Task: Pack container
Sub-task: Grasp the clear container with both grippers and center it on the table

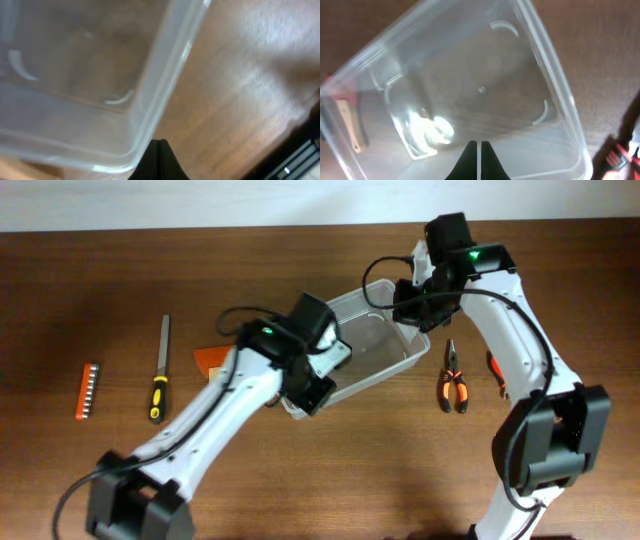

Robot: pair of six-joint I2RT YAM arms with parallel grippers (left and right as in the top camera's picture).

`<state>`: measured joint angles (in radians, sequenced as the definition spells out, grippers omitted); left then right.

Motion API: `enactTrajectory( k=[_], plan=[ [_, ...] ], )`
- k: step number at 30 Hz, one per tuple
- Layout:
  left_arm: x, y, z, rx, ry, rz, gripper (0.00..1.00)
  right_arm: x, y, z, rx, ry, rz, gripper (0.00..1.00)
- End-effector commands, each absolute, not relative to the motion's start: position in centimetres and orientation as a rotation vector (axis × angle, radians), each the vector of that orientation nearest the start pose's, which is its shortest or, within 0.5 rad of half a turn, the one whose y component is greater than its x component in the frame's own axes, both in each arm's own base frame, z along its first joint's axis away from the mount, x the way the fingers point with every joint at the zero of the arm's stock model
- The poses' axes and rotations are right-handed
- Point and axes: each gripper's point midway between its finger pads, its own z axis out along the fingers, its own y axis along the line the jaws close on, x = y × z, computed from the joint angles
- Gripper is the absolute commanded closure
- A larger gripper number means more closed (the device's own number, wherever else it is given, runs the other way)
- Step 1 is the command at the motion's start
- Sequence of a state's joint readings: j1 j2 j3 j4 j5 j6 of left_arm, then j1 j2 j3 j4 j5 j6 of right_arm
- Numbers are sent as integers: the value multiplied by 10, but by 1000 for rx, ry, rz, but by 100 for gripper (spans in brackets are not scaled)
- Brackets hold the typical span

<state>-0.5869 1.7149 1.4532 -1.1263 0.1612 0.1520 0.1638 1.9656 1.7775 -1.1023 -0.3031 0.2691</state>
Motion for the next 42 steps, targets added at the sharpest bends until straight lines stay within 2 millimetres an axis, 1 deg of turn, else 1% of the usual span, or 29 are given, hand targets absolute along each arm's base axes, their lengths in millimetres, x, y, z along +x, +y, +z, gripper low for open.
enactTrajectory(
  k=[1,5,8,12,14,16,18,23,26,27,30,32,34,35,36,38,39,40,42],
  plan=[
    [268,-228,107,1171,2840,-287,98,416,123,120,88,2968,468,96],
    [263,-231,89,1208,2887,-271,98,408,122,106,99,3018,459,96],
    [263,-229,76,1218,2922,-243,98,400,120,97,108,3052,453,96],
    [271,-217,62,1224,2945,-99,98,385,117,82,123,3112,441,96],
    [278,-208,57,1223,2941,4,98,373,115,73,135,3156,432,96],
    [286,-200,55,1214,2922,93,98,365,114,66,129,3185,427,96],
    [293,-198,55,1192,2908,113,98,364,114,66,92,3185,428,96],
    [315,-187,55,1081,2897,104,98,360,114,67,63,3198,432,96],
    [324,-176,55,997,2917,99,98,361,114,67,52,3194,433,96],
    [326,-173,55,983,2923,95,98,362,114,68,23,3183,435,96],
    [326,-167,58,960,2941,95,98,368,115,77,-36,3140,441,96],
    [325,-165,67,956,2944,88,98,376,116,92,-87,3085,445,96],
    [325,-166,81,951,2929,82,98,387,117,114,-128,3012,448,96],
    [327,-167,92,943,2908,75,98,393,118,127,-138,2971,447,96],
    [330,-169,105,933,2882,66,98,400,118,144,-144,2919,445,96],
    [334,-171,134,908,2817,47,94,412,115,176,-148,2825,416,96],
    [337,-171,151,891,2777,40,91,417,111,192,-142,2779,388,96],
    [338,-170,169,872,2733,39,84,423,103,212,-125,2723,346,96],
    [340,-164,202,833,2653,64,1,430,89,246,-96,2633,291,96]
  ],
)
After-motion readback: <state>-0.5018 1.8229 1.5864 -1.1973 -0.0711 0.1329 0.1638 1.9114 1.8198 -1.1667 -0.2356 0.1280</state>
